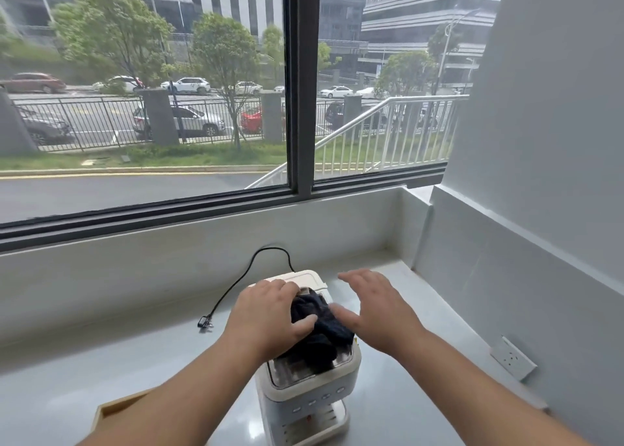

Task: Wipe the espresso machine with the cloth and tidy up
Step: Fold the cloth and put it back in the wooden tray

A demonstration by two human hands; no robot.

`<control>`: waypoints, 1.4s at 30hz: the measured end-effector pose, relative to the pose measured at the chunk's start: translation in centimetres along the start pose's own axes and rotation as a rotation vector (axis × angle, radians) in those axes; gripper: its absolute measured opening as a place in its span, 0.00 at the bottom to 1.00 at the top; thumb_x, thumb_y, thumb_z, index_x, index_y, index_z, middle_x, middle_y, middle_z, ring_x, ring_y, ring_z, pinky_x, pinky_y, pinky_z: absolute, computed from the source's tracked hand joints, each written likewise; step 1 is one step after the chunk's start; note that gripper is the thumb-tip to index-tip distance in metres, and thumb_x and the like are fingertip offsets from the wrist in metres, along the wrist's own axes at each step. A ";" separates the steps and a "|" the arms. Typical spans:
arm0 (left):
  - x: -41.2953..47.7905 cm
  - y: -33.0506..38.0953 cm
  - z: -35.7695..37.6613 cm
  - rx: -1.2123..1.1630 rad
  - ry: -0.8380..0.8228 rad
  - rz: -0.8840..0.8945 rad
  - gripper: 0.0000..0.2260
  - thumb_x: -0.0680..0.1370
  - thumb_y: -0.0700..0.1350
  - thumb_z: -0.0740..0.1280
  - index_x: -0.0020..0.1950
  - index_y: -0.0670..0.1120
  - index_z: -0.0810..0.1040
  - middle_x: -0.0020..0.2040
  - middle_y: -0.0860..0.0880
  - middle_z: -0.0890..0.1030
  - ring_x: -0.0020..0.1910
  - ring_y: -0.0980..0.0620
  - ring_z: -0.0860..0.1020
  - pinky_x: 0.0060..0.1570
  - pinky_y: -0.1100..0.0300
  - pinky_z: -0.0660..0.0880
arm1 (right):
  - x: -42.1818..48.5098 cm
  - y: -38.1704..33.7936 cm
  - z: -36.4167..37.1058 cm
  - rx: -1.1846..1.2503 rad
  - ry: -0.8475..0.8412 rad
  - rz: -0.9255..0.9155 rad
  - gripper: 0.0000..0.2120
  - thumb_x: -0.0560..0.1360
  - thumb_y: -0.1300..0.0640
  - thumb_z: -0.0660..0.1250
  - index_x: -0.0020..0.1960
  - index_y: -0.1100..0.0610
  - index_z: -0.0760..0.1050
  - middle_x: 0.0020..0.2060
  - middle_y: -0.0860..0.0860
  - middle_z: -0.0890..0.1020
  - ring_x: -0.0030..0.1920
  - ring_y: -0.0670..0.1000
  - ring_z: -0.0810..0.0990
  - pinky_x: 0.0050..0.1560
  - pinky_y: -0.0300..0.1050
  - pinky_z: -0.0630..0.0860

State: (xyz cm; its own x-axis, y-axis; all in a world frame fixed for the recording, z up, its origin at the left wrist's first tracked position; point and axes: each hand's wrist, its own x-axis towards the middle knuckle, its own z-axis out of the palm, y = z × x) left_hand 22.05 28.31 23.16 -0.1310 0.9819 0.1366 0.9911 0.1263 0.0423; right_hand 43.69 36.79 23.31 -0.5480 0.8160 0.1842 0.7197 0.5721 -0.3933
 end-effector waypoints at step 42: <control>-2.5 -6.1 -1.0 -0.297 0.074 0.083 0.11 0.79 0.46 0.60 0.60 0.57 0.74 0.53 0.53 0.83 0.53 0.46 0.80 0.47 0.51 0.74 | 0.4 -8.3 2.0 -0.102 -0.101 0.122 0.08 0.70 0.44 0.64 0.43 0.46 0.69 0.43 0.43 0.73 0.50 0.49 0.72 0.46 0.47 0.74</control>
State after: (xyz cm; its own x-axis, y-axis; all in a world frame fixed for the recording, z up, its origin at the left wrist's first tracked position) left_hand 16.34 24.93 23.54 -0.0618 0.9728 0.2233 0.9494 -0.0117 0.3137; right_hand 36.68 32.18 24.84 -0.4904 0.8702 0.0475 0.8202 0.4793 -0.3124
